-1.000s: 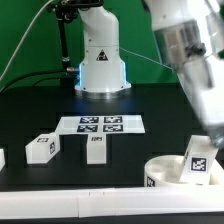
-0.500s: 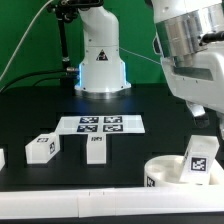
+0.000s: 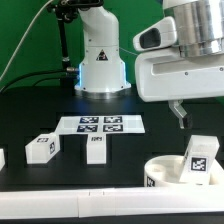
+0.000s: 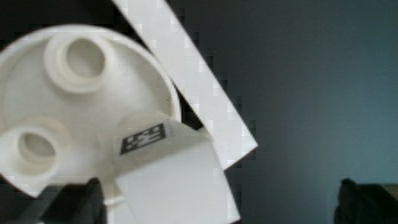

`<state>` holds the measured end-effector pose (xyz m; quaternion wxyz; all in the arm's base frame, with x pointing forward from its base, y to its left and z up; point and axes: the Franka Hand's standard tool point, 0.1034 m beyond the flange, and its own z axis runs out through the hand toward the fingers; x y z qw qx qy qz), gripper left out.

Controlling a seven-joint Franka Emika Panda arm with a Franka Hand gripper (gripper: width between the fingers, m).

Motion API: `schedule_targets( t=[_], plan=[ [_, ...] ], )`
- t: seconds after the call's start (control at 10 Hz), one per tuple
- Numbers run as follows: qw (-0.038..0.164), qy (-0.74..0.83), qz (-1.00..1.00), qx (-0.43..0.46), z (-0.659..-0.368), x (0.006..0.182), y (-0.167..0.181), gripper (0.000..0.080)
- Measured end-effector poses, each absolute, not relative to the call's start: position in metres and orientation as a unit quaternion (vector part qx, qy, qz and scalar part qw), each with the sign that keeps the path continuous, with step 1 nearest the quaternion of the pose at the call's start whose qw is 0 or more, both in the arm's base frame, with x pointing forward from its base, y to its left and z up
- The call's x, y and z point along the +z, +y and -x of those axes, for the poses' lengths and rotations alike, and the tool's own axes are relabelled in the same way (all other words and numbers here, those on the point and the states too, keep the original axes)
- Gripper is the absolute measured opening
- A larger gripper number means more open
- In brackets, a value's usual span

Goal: Assemble stool

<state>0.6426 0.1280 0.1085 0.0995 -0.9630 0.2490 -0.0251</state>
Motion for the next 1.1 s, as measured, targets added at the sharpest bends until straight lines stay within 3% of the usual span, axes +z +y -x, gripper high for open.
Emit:
schedule_targets(
  t=[0.1, 0.3, 0.9, 1.1],
  plan=[
    [0.098, 0.220, 0.970, -0.028, -0.643, 0.108, 0.127, 0.0649],
    [0.065, -0.006, 0.997, -0.044, -0.649, 0.116, 0.122, 0.0649],
    [0.036, -0.239, 0.969, -0.050, -0.648, 0.111, 0.118, 0.0649],
    [-0.016, -0.430, 0.900, -0.063, -0.653, 0.098, 0.123, 0.0649]
  ],
)
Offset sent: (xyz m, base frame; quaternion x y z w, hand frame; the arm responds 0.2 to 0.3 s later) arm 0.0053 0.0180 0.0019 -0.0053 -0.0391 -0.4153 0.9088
